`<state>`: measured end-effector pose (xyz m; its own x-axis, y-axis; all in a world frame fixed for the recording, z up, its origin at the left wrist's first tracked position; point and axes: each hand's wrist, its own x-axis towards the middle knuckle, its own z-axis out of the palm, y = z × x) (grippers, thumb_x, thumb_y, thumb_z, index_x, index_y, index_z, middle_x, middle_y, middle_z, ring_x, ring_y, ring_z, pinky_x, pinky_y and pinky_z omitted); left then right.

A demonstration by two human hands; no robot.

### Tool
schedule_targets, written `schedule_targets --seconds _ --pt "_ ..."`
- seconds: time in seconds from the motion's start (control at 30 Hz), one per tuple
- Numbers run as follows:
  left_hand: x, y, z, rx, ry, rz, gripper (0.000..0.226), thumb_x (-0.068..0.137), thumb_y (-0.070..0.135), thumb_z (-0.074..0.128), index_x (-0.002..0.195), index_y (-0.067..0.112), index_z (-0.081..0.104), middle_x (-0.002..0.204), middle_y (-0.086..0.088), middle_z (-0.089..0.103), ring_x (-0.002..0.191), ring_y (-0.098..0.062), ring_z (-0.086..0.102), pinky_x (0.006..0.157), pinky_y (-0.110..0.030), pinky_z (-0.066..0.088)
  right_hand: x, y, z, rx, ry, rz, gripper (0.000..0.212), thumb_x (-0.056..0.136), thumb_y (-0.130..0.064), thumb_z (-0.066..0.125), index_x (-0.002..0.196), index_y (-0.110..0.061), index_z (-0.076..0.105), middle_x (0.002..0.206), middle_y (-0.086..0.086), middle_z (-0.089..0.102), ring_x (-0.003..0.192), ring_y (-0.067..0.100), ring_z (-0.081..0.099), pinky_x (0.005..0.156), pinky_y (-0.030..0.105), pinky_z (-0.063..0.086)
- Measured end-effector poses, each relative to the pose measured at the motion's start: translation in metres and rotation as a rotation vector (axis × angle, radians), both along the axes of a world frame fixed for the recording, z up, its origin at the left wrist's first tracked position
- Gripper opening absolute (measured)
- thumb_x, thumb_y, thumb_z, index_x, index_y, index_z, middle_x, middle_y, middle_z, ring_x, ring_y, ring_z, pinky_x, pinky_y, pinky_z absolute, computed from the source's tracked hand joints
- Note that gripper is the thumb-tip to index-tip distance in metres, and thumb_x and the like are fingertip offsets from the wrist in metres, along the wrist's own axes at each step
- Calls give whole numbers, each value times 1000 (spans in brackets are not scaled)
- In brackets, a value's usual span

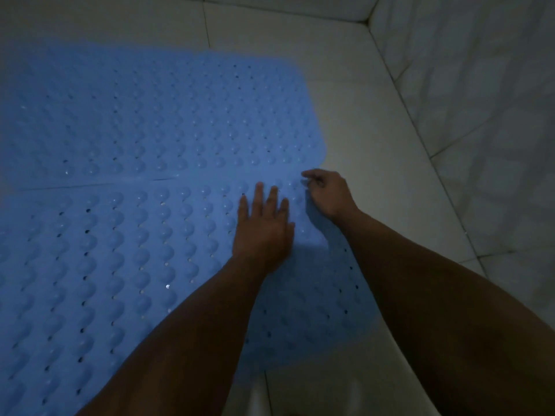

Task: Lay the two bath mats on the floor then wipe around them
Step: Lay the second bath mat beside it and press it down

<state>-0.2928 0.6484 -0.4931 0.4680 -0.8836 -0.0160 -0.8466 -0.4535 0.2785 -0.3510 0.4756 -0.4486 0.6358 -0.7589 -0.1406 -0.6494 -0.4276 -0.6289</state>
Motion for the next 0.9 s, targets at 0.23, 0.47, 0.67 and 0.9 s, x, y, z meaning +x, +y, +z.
schedule_targets --seconds 0.23,0.47,0.67,0.9 --pt "-24 -7 -40 -49 -37 -38 88 99 72 26 161 10 27 172 -18 10 158 -42 2 122 -67 8 17 -27 -22 -193 -158 -24 26 92 -19 53 104 -20 76 112 0 74 106 13 67 94 20 48" --pt "-23 -9 -36 33 50 -64 96 94 80 22 165 15 16 173 -14 0 159 -40 -7 123 -66 3 2 -14 -39 -200 -238 -42 24 89 -21 55 102 -16 75 107 2 72 103 18 67 95 32 52" --pt "2 -19 5 307 400 -130 88 98 72 24 165 15 13 173 -11 -8 159 -33 -10 126 -57 -6 -17 6 -7 -82 7 30 22 93 -16 60 110 -17 75 121 7 71 115 24 64 100 22 41" --pt "63 41 40 0 233 257 56 97 39 34 145 21 57 151 -2 55 150 -30 36 112 -47 38 10 84 4 -94 245 240 60 92 -37 32 143 -15 54 149 11 52 142 29 44 117 43 36"
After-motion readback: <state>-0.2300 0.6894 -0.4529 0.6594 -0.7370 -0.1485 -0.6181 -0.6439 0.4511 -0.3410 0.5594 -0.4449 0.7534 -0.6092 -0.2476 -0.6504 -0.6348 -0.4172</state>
